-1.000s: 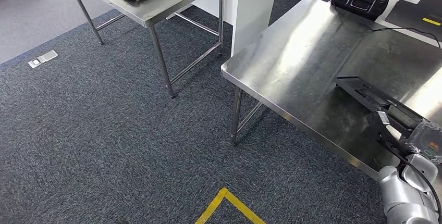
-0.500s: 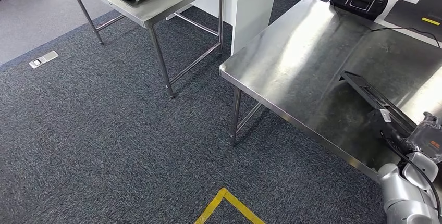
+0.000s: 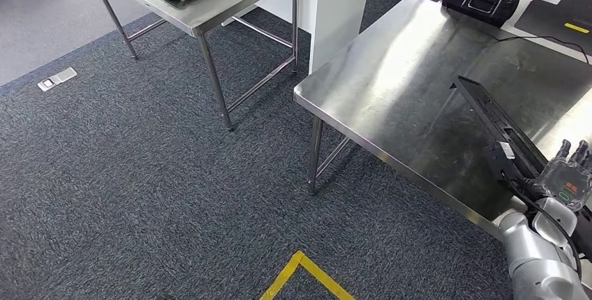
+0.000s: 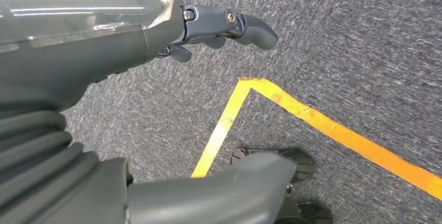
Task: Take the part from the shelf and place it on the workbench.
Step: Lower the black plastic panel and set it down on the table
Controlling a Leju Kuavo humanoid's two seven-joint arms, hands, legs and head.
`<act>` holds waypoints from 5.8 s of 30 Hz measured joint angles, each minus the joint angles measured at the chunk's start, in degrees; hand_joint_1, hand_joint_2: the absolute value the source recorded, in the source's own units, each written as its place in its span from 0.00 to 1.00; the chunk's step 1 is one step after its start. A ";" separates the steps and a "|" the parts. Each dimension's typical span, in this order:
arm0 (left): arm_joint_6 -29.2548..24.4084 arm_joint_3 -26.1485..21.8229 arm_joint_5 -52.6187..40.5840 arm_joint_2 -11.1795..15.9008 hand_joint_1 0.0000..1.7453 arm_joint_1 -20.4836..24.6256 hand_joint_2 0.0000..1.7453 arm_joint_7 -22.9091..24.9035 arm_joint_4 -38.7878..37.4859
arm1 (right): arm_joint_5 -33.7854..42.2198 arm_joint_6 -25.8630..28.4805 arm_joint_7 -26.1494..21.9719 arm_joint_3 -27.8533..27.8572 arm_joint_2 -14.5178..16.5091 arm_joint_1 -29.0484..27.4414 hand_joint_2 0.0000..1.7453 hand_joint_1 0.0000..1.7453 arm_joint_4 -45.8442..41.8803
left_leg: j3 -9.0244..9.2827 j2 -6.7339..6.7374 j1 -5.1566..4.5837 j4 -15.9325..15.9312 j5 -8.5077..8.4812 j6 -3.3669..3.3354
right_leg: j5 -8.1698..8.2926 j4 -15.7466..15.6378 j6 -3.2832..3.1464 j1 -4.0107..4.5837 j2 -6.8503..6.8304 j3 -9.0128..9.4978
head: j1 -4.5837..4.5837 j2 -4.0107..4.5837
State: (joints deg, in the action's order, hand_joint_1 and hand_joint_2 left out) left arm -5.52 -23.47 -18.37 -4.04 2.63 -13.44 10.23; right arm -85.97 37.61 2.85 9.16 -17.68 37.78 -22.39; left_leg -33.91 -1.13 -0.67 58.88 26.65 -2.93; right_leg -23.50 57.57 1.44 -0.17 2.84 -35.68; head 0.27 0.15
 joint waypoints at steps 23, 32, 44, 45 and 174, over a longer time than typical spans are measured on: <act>0.81 -2.31 -0.04 0.31 0.00 0.19 1.00 1.73 0.00 | 10.76 -44.68 -8.54 2.89 1.04 10.82 0.00 0.00 3.03 | 0.01 0.05 0.06 0.01 -0.06 -0.03 | 0.04 -0.01 0.01 0.00 0.01 0.02 | -0.01 0.00; -1.38 -3.49 -0.07 -0.80 0.00 0.18 0.00 2.71 0.00 | 17.42 -17.01 -16.21 1.43 3.65 7.83 0.00 0.00 -2.45 | -0.02 -0.03 0.14 0.01 -0.08 -0.02 | 0.03 0.00 0.00 0.00 -0.01 0.03 | 0.00 0.00; -1.59 -4.04 -0.27 -1.23 0.00 0.18 0.00 2.92 0.00 | 19.82 -13.02 -17.64 -0.40 5.39 4.91 0.00 0.00 -6.44 | -0.02 -0.03 0.14 0.01 -0.08 -0.02 | 0.03 -0.01 0.00 0.00 -0.01 0.00 | 0.00 0.00; -1.63 -4.04 -0.37 -1.25 0.00 0.18 0.00 2.93 0.00 | 20.59 -11.26 -18.42 -0.45 5.51 4.55 0.00 0.00 -6.86 | -0.02 -0.04 0.14 0.01 -0.08 -0.02 | 0.03 -0.01 0.00 0.00 -0.02 0.00 | 0.00 0.00; -1.16 -13.78 -3.84 -5.36 0.00 -0.31 0.00 12.87 -0.02 | 72.40 -31.87 12.17 -47.57 18.42 -33.64 0.00 0.00 11.75 | -2.21 -2.20 1.04 3.92 2.35 2.24 | -4.87 -0.42 -1.01 -1.16 -2.26 5.52 | 0.10 0.00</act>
State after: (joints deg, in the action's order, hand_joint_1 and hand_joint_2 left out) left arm -6.69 -37.24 -22.21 -9.40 2.32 -0.57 10.21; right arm -13.57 5.74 15.02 -38.41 0.74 4.13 -10.64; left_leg -36.12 -3.33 0.38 62.80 29.00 -0.68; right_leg -28.37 57.15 0.43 -1.33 0.58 -30.16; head 0.37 0.15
